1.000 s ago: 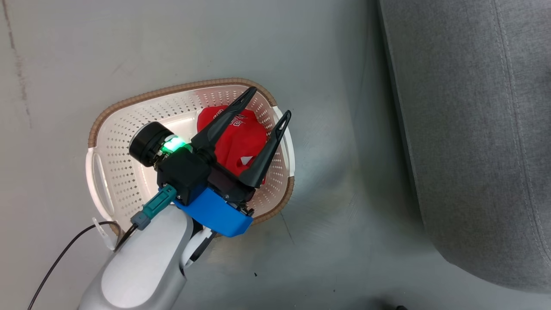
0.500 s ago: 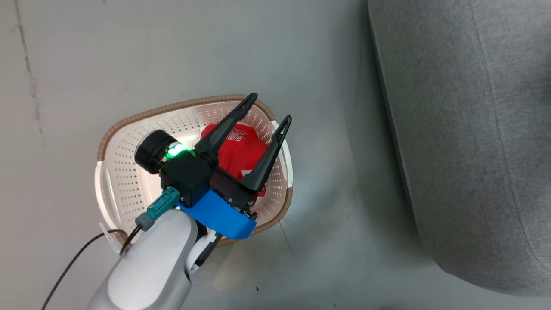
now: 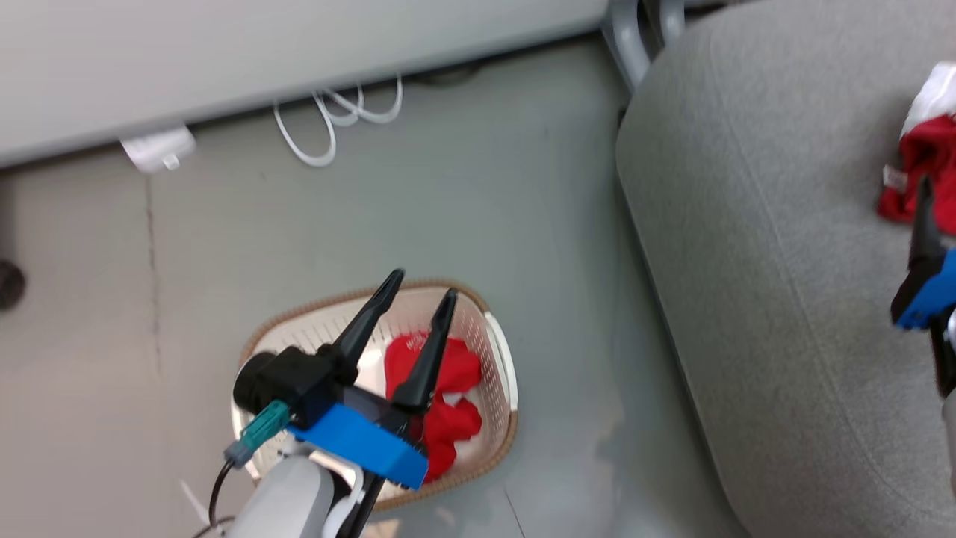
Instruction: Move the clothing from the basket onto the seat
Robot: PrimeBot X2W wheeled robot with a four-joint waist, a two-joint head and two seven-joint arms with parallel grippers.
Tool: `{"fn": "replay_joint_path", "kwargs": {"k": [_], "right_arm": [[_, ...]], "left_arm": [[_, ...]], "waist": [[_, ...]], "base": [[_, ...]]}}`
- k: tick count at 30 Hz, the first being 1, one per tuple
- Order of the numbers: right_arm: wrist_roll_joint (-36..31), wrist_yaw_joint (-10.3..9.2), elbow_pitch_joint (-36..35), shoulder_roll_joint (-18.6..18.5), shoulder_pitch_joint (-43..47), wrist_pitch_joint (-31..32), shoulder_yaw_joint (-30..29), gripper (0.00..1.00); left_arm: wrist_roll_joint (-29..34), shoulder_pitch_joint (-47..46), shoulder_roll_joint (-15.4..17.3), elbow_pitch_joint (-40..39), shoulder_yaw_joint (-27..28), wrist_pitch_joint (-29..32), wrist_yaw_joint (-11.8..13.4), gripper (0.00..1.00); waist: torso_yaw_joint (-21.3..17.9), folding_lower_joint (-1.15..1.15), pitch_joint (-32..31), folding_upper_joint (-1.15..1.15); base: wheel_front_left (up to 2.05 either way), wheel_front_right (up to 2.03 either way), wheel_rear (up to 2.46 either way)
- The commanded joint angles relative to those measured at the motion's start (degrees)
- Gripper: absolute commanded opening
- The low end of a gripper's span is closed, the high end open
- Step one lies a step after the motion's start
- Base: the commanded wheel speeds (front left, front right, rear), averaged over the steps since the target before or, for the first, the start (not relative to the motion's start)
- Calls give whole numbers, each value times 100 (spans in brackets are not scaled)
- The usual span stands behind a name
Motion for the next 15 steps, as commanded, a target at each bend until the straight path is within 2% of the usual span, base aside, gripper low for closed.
{"fn": "replay_joint_path", "kwargs": {"k": [1, 8, 15], "right_arm": [[41, -6, -91, 57, 235, -17, 79, 100], [372, -6, -1125, 402, 1377, 40, 535, 100], [601, -6, -2944, 829, 2822, 515, 699, 100]], "left_arm": [[3, 195, -20, 38, 78, -18, -21, 100], [109, 861, -95, 189, 498, -18, -21, 100], [217, 1387, -157, 253, 945, -18, -21, 100]], "waist": [[174, 2, -663, 0], [431, 2, -1467, 0], [742, 2, -1936, 0]], "base": [[0, 0, 0], [0, 0, 0], [0, 0, 0]]}}
